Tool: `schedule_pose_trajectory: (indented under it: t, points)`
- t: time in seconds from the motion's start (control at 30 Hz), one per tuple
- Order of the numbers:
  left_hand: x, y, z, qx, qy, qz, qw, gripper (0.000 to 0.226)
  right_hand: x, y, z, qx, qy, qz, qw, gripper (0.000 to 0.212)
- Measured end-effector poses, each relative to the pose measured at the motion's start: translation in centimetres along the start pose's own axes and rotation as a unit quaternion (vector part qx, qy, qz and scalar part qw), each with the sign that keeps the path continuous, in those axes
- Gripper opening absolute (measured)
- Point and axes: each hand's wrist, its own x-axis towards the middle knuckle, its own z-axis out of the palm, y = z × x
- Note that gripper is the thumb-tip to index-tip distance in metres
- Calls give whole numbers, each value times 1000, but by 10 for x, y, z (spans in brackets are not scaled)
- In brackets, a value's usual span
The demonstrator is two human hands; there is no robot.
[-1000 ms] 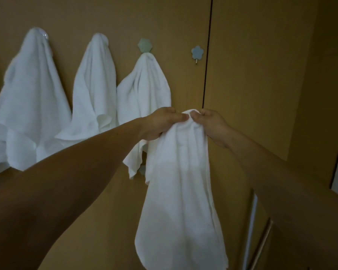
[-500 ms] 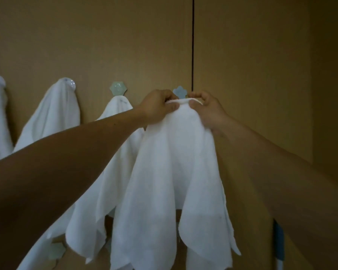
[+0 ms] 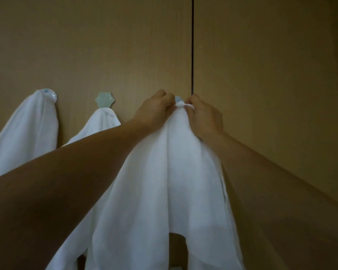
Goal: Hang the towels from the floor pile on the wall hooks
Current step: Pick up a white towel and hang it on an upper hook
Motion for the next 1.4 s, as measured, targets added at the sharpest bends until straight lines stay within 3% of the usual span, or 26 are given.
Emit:
schedule_pose_trajectory:
  t: [0.1, 0.3, 0.4, 0.5, 0.6, 0.73, 0.9, 1.2, 1.4]
  points:
    - [-20, 2, 7, 46, 2, 40, 998, 24, -21, 6, 8, -29, 12, -41, 999, 21]
    - [-38, 9, 7, 59, 13, 59, 996, 26, -41, 7, 9, 19, -10, -47, 999, 25]
    - [-48, 16, 2, 22, 22, 18, 999, 38, -51, 6, 4, 65, -34, -31, 997, 34]
    - [-54, 23, -1, 15, -28, -6, 999, 50, -61, 5, 0, 78, -82, -1, 994, 45]
    - [-57, 23, -1, 23, -80, -22, 996, 34, -69, 5, 0, 82, -131, 19, 988, 62]
    - [-64, 21, 1, 14, -90, -61, 994, 28, -70, 2, -1, 159, -104, 29, 981, 50]
    - [-79, 19, 2, 19, -101, -61, 993, 30, -59, -3, -13, 125, -56, 48, 989, 47]
    - [-85, 19, 0, 115, -61, -29, 991, 31, -78, 4, 10, 101, -81, 86, 988, 42]
    - [-91, 23, -1, 95, -90, -57, 990, 32, -92, -13, 7, 99, -95, 112, 984, 53]
